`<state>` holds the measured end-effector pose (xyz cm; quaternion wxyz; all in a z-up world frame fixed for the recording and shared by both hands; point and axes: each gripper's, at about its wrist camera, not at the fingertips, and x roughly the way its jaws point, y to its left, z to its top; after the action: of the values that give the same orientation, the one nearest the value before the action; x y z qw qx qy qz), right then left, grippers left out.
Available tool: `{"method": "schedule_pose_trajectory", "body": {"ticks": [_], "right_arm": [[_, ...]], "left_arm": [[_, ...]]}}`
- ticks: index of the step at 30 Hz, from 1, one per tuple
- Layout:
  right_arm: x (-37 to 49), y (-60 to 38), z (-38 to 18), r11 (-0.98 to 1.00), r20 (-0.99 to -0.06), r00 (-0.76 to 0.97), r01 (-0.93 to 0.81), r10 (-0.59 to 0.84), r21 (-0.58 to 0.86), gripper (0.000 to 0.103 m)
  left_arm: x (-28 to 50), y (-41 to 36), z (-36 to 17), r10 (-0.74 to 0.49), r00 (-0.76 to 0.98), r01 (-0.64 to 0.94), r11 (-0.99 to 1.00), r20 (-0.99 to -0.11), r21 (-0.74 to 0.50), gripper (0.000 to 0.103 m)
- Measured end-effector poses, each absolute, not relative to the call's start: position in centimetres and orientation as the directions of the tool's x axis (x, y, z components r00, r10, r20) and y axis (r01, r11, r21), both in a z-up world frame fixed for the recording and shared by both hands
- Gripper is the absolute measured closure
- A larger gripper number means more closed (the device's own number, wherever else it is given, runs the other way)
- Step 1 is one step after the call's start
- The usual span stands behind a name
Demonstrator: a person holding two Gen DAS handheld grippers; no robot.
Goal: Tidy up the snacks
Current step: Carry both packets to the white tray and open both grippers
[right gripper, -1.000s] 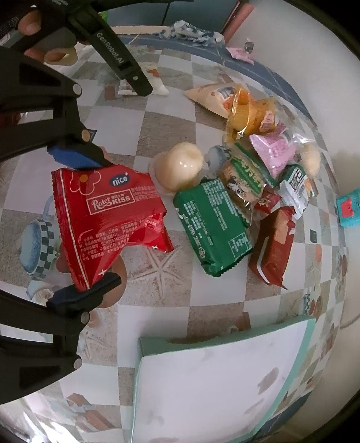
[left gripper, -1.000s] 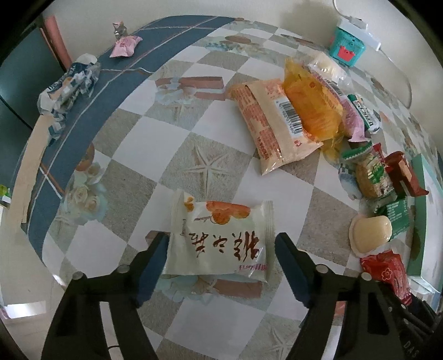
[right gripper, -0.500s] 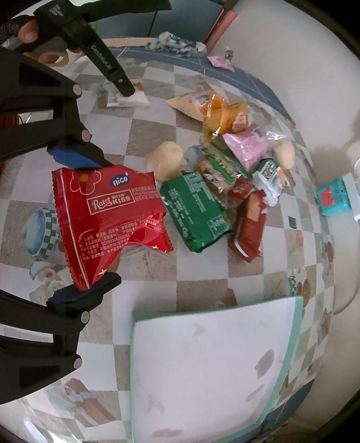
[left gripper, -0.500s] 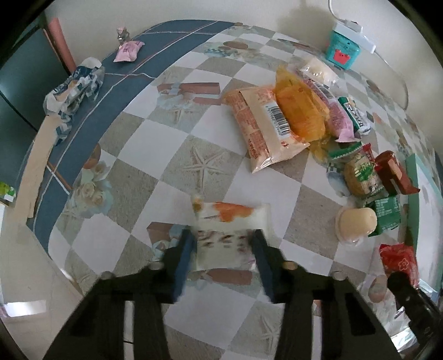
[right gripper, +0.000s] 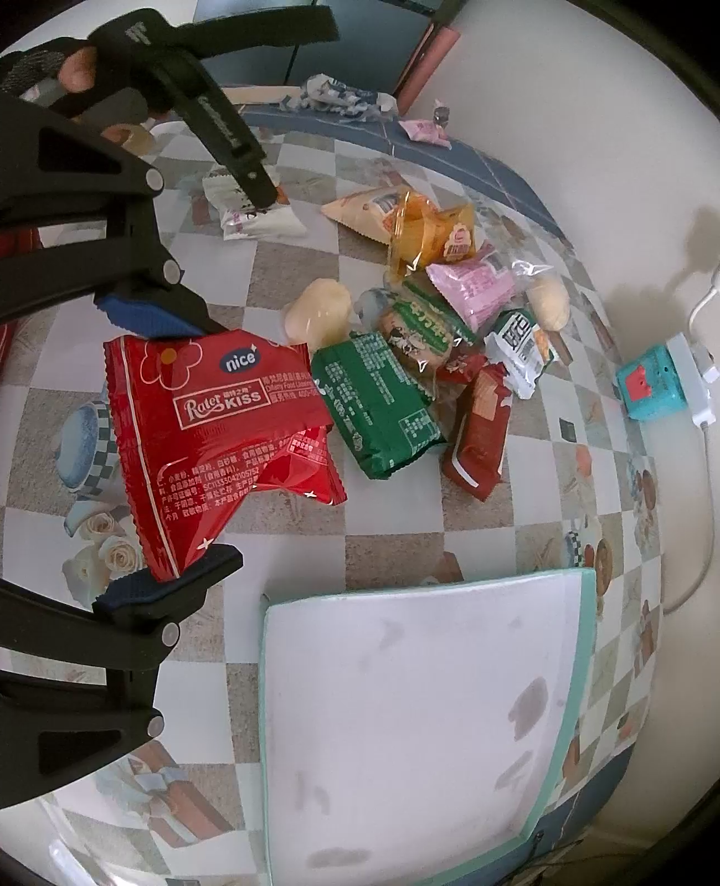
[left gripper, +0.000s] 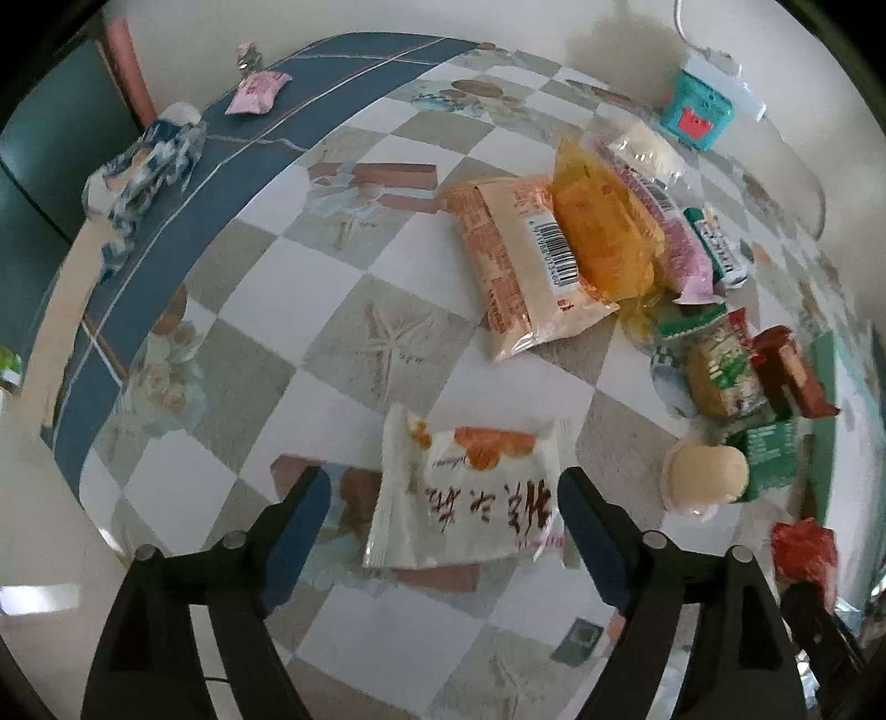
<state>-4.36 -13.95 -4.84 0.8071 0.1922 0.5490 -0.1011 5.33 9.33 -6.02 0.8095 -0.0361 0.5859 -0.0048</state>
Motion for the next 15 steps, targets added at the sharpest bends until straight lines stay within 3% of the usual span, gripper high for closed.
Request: {"method": "schedule_pose_trajectory", "body": {"ticks": [6,9,15], "right_arm": [[-4.4,-14.0,-4.7,0.907,-0.925,0.378,0.372,0.046,0.197,0.032],[-4.4,-14.0,-4.7,0.907,-0.924,0.379,0.373,0.044,0.196,0.032],[-4.4,-13.9,-4.6,0.907,-0.923,0.382,0.372,0.043,0.197,0.032]], "left_arm": [[6.4,7.2,-7.7,0.000,0.277,0.006,1.000,-0.961,0.002,0.017],[6.8,7.3,-8.2,-0.019,0.278,-0.011,1.000,-0.961,-0.023,0.017],[6.8,6.7,-7.7,-0.032,0.308,0.023,0.999,-0.951,-0.027,0.041]]}}
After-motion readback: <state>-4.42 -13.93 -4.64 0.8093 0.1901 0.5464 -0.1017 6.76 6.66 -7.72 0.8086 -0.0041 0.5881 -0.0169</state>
